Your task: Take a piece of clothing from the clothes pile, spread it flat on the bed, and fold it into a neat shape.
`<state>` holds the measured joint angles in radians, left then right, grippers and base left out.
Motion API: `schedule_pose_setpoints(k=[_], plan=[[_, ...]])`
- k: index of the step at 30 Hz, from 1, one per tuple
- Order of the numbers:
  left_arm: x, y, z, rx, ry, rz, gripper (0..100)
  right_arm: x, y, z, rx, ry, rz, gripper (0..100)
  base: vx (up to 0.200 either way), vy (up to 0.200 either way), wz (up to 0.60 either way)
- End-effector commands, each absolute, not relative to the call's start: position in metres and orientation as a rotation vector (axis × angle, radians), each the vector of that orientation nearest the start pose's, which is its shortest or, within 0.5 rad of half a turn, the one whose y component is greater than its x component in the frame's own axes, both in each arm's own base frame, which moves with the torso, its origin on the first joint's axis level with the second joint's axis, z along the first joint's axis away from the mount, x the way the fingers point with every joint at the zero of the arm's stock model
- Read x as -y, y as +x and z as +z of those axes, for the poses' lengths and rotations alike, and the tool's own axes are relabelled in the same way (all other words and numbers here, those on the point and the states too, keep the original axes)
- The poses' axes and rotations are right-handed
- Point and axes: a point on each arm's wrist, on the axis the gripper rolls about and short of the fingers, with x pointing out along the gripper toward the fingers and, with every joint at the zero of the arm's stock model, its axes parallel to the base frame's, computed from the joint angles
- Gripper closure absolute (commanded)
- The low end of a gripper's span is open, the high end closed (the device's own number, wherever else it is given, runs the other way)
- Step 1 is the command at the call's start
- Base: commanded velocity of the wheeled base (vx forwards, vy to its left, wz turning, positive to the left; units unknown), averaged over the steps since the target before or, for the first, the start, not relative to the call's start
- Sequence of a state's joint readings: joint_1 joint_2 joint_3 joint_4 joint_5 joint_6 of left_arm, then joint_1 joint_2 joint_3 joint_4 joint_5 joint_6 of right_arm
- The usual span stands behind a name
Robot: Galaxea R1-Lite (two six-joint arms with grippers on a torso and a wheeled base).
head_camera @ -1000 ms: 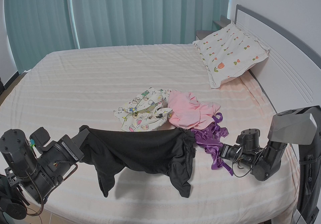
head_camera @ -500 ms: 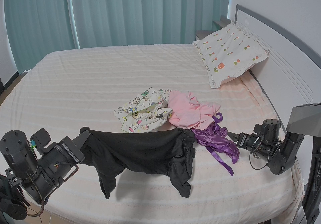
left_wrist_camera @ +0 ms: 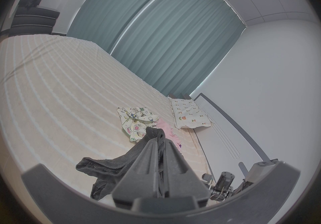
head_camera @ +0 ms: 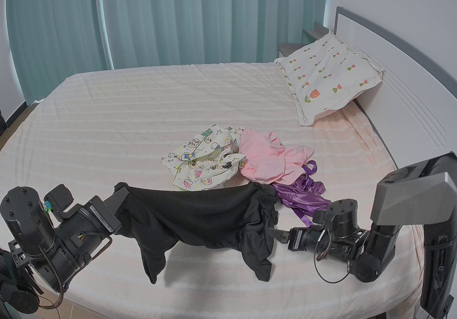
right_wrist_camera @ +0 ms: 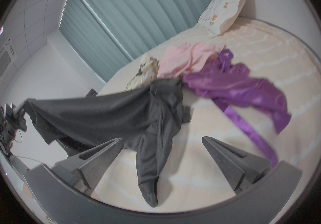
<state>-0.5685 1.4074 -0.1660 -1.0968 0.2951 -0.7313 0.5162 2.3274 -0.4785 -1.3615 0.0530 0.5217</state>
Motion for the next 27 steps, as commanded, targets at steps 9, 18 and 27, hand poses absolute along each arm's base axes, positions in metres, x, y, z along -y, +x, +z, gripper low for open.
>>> schedule_pose_setpoints(k=[9, 18, 27], plan=[[0.092, 0.156, 0.139, -0.232, -0.662, -0.208, 100, -0.207, 0.265, -0.075, -0.743, 0.319, 0.503, 0, 0.0, 0.0, 0.0], [0.092, 0.156, 0.137, -0.241, -0.657, -0.207, 100, -0.224, 0.283, -0.08, -0.697, 0.314, 0.472, 100, 0.0, 0.0, 0.0], [0.092, 0.156, 0.137, -0.241, -0.657, -0.207, 100, -0.21, 0.277, -0.053, -0.664, 0.396, 0.43, 100, 0.0, 0.0, 0.0]])
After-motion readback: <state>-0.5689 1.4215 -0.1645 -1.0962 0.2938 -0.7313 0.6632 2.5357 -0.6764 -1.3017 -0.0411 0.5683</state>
